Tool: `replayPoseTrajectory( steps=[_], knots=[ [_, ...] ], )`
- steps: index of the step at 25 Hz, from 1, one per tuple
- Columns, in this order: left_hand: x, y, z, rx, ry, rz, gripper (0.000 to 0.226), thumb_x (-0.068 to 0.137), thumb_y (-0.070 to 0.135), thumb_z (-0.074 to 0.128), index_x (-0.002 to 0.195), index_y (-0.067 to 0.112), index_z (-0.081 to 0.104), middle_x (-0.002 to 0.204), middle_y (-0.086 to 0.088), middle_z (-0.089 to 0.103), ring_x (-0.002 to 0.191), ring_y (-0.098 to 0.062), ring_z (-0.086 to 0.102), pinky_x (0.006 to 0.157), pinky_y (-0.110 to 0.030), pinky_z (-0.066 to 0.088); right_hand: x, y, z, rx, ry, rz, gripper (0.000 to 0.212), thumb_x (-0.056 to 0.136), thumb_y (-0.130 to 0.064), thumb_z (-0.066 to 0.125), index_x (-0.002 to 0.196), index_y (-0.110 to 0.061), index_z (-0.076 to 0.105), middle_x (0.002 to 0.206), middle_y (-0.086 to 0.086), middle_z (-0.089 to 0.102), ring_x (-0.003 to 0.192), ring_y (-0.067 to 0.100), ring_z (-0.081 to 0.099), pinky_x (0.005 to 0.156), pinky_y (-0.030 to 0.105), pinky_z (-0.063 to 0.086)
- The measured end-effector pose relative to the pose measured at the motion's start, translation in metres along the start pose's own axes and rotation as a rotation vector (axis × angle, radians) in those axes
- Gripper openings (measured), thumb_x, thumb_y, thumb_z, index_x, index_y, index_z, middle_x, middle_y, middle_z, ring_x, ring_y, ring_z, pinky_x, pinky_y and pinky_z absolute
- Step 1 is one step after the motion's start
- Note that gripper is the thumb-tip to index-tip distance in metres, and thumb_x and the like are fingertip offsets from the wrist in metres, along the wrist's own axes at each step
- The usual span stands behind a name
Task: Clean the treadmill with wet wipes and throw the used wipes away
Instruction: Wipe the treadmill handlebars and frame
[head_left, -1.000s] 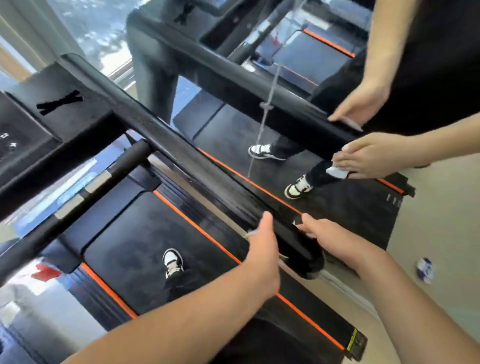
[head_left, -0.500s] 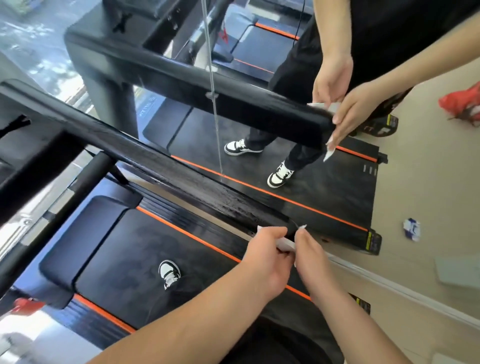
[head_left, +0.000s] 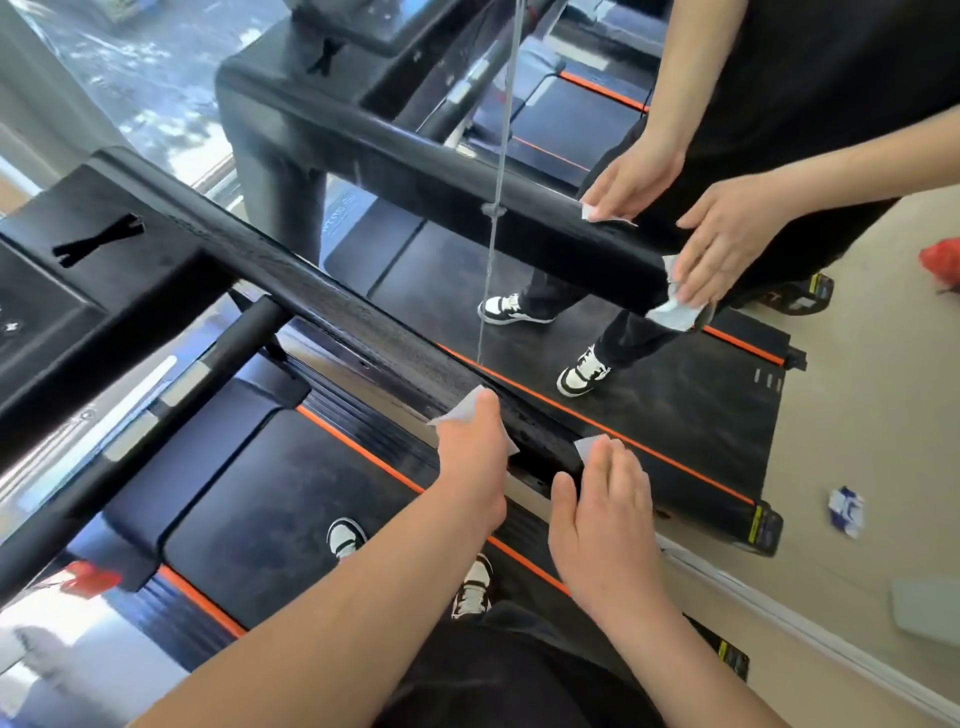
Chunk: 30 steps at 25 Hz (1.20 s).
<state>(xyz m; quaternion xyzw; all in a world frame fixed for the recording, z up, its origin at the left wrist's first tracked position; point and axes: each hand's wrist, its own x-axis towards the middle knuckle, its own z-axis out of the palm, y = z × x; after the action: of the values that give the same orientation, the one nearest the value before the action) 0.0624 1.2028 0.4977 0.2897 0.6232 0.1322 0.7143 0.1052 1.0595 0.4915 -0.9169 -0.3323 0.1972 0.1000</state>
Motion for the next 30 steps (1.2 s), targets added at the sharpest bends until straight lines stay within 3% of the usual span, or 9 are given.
replayPoseTrajectory(
  steps=[3,6,9,12,15,19,23,26,30],
  knots=[
    [-0.005,-0.016,-0.003,0.053,0.037,0.024,0.055,0.096,0.054,0.050,0.133,0.013,0.052,0.127,-0.004,0.060,0.115,-0.023,0.057,0.103,-0.042,0.046,0.022,-0.005,-0.014,-0.159,0.013,-0.158,0.070,0.099,-0.049,0.019,0.146,-0.004,0.045,0.145,0.012,0.053,0.134,0.029,0.047,0.113,0.044,0.039],
    [0.008,-0.010,-0.022,-0.079,0.070,-0.028,0.029,0.093,0.031,0.048,0.102,0.009,0.064,0.109,-0.017,0.068,0.104,-0.032,0.065,0.092,-0.044,0.052,0.045,-0.027,-0.021,-0.147,-0.047,-0.279,0.062,0.100,-0.049,0.038,0.146,-0.008,0.044,0.143,0.006,0.055,0.129,0.026,0.051,0.104,0.036,0.042],
    [0.029,0.015,-0.062,-0.451,0.037,-0.041,0.030,0.099,0.014,0.045,0.115,-0.003,0.063,0.116,-0.026,0.068,0.110,-0.041,0.067,0.101,-0.049,0.054,0.063,-0.061,-0.028,-0.077,-0.119,-0.327,0.071,0.093,-0.052,0.060,0.151,-0.017,0.040,0.140,-0.002,0.056,0.129,0.025,0.052,0.099,0.038,0.043],
    [0.029,0.040,-0.107,-0.580,-0.030,-0.001,0.034,0.105,0.032,0.051,0.119,0.004,0.063,0.119,-0.021,0.069,0.101,-0.033,0.068,0.101,-0.046,0.053,0.083,-0.090,-0.038,0.120,-0.133,-0.211,0.058,0.083,-0.047,0.077,0.133,-0.021,0.065,0.127,-0.002,0.070,0.123,0.025,0.060,0.101,0.039,0.047],
    [0.018,0.062,-0.141,-0.560,-0.093,0.055,0.034,0.097,0.035,0.067,0.116,0.008,0.069,0.116,-0.014,0.075,0.104,-0.029,0.071,0.097,-0.043,0.055,0.104,-0.111,-0.042,0.354,-0.087,-0.149,0.036,0.079,-0.038,0.083,0.112,-0.027,0.079,0.113,-0.013,0.076,0.115,0.010,0.067,0.103,0.035,0.050],
    [0.030,0.084,-0.186,-0.542,0.004,0.135,0.021,0.100,0.008,0.059,0.120,0.004,0.065,0.105,-0.010,0.075,0.091,-0.024,0.073,0.064,-0.034,0.057,0.132,-0.160,-0.026,0.325,-0.005,-0.191,0.017,0.089,-0.029,0.072,0.104,-0.026,0.081,0.105,-0.011,0.078,0.110,0.016,0.069,0.100,0.033,0.051],
    [0.036,0.131,-0.234,-0.544,0.069,0.202,0.025,0.106,0.014,0.050,0.123,0.003,0.064,0.110,-0.013,0.076,0.100,-0.026,0.074,0.071,-0.036,0.059,0.150,-0.207,-0.019,0.206,-0.215,-0.209,0.053,0.085,-0.027,0.078,0.136,-0.022,0.065,0.137,-0.004,0.065,0.130,0.016,0.058,0.104,0.026,0.041],
    [0.042,0.167,-0.264,-0.440,0.108,0.303,0.024,0.105,0.014,0.050,0.119,0.003,0.067,0.112,-0.013,0.076,0.096,-0.024,0.073,0.071,-0.033,0.058,0.163,-0.214,-0.035,0.242,-0.411,-0.208,0.081,0.063,-0.029,0.096,0.136,-0.024,0.064,0.130,-0.010,0.065,0.126,0.008,0.060,0.101,0.023,0.041],
    [0.052,0.190,-0.271,-0.276,-0.015,0.315,0.021,0.101,0.009,0.054,0.117,0.004,0.068,0.102,-0.007,0.075,0.094,-0.021,0.070,0.082,-0.037,0.056,0.160,-0.220,-0.039,0.277,-0.164,-0.095,0.035,0.071,-0.018,0.090,0.104,-0.028,0.081,0.101,-0.014,0.077,0.092,-0.001,0.070,0.088,0.022,0.054]
  ],
)
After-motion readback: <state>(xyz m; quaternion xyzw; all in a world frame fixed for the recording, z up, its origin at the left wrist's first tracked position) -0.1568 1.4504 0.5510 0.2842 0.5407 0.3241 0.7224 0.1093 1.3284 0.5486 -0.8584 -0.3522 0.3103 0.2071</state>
